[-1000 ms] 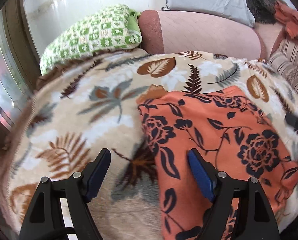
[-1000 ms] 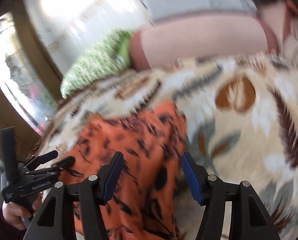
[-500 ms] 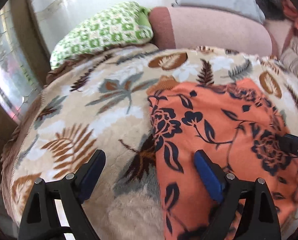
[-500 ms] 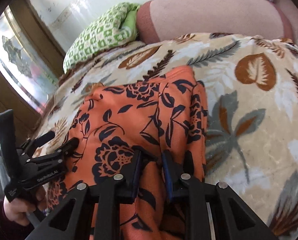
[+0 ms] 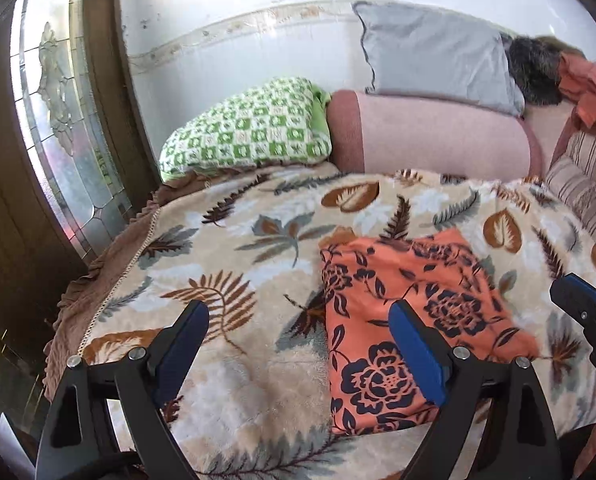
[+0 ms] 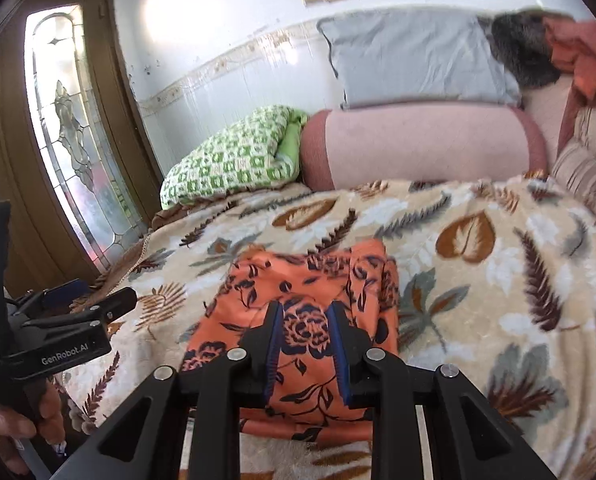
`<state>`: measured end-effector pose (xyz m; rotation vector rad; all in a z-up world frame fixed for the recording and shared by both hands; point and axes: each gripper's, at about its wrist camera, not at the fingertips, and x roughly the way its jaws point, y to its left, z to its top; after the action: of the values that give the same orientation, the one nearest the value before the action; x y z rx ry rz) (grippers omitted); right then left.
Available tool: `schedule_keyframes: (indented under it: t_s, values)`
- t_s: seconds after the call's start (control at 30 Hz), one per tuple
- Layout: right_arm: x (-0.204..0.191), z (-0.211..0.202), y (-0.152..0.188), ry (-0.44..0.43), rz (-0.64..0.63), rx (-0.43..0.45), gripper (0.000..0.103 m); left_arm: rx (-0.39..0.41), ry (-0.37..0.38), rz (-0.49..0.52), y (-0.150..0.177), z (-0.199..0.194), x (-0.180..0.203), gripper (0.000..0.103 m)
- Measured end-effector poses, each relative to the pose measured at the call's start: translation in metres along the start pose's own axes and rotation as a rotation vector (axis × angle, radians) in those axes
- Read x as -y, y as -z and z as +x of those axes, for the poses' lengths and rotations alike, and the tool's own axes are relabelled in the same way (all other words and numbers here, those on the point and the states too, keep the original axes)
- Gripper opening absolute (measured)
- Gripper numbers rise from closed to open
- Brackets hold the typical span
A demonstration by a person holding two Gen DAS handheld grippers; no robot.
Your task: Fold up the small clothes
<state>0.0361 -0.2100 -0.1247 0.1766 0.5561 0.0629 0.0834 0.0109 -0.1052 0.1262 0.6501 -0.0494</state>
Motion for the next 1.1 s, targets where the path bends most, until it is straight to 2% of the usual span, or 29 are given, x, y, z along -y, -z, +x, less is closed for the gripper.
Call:
schedule_keyframes:
  t_s: [0.33, 0.8, 1.0, 1.1]
  values:
    - [-0.045, -0.046, -0.014, 0.020, -0.075, 0.055, 0.027, 0.049, -0.014, -0.025, -0.006, -0.042, -0.013, 0.092]
    - [-0.055, -0.051, -0.007, 0.024, -0.081, 0.037, 0.027, 0.094, -0.051, -0.045, -0.005, -0.063, -0.024, 0.094]
    - [-0.056, -0.051, -0.007, 0.022, -0.083, 0.035, 0.027, 0.116, -0.040, -0.056, -0.005, -0.069, -0.025, 0.094]
    - [-0.057, -0.053, -0.008, 0.025, -0.082, 0.044, 0.027, 0.126, -0.050, -0.070, -0.006, -0.074, -0.026, 0.100]
